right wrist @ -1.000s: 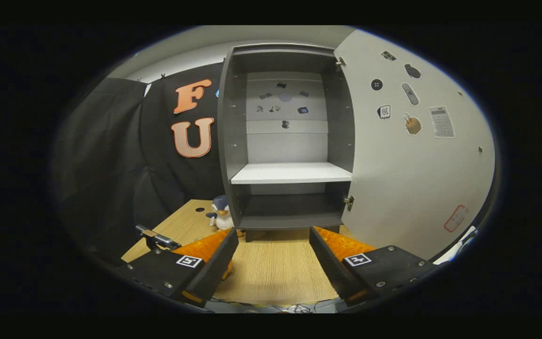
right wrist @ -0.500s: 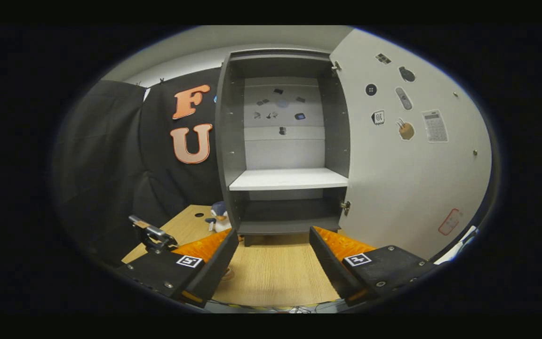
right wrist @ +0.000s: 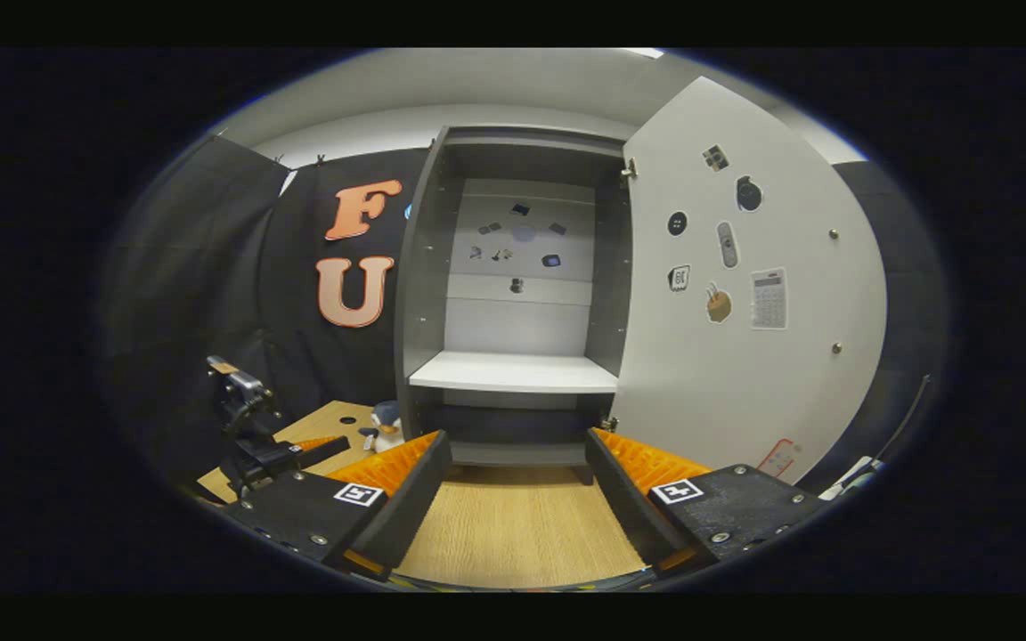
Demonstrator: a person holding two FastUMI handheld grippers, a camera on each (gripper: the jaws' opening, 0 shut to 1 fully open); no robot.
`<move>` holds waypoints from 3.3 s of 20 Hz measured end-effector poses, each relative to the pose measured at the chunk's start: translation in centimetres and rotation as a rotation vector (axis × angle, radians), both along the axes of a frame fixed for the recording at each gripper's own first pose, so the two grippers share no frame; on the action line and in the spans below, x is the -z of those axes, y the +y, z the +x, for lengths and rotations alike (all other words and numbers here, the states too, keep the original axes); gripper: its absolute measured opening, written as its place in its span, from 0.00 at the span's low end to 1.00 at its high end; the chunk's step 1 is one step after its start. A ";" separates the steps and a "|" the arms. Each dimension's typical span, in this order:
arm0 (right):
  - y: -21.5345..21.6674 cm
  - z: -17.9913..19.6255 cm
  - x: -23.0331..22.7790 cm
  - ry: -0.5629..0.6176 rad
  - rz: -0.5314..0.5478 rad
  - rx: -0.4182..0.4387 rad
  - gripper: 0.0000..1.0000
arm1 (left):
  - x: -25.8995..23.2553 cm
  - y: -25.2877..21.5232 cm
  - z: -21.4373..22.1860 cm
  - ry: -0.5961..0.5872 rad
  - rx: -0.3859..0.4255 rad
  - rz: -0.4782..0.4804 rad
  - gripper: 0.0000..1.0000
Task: Open the cabinet door with the right hand, grasp the bottle in the cabinet with the left hand and place it on the coaster, then close the cabinet door with the right hand.
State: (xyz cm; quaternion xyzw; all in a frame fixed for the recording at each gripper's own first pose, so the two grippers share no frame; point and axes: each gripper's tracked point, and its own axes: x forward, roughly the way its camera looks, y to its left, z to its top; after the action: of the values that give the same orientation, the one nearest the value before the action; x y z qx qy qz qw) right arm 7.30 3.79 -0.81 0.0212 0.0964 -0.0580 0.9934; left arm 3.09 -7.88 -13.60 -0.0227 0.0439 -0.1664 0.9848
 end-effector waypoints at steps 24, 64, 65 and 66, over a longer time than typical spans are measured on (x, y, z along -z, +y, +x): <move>-14.6 -10.3 -9.0 -0.211 -0.002 0.154 0.94 | -15.9 -1.4 -4.1 -0.062 -0.091 -0.043 0.94; -10.4 1.1 -8.8 -0.211 0.289 -0.124 0.90 | -16.9 4.9 -0.8 -0.059 -0.257 -0.009 0.94; -9.6 1.5 -8.5 -0.207 0.291 -0.137 0.89 | -16.9 5.3 -0.4 -0.057 -0.261 -0.008 0.94; -8.7 2.1 -8.5 -0.206 0.293 -0.151 0.89 | -16.8 5.7 -0.1 -0.056 -0.264 -0.009 0.97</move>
State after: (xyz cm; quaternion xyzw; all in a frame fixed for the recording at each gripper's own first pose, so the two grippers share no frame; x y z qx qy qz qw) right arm 9.41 -4.91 7.66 0.1642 0.0029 0.0339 0.9858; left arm 2.98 -2.15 3.18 -0.0282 0.0123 -0.0360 0.9989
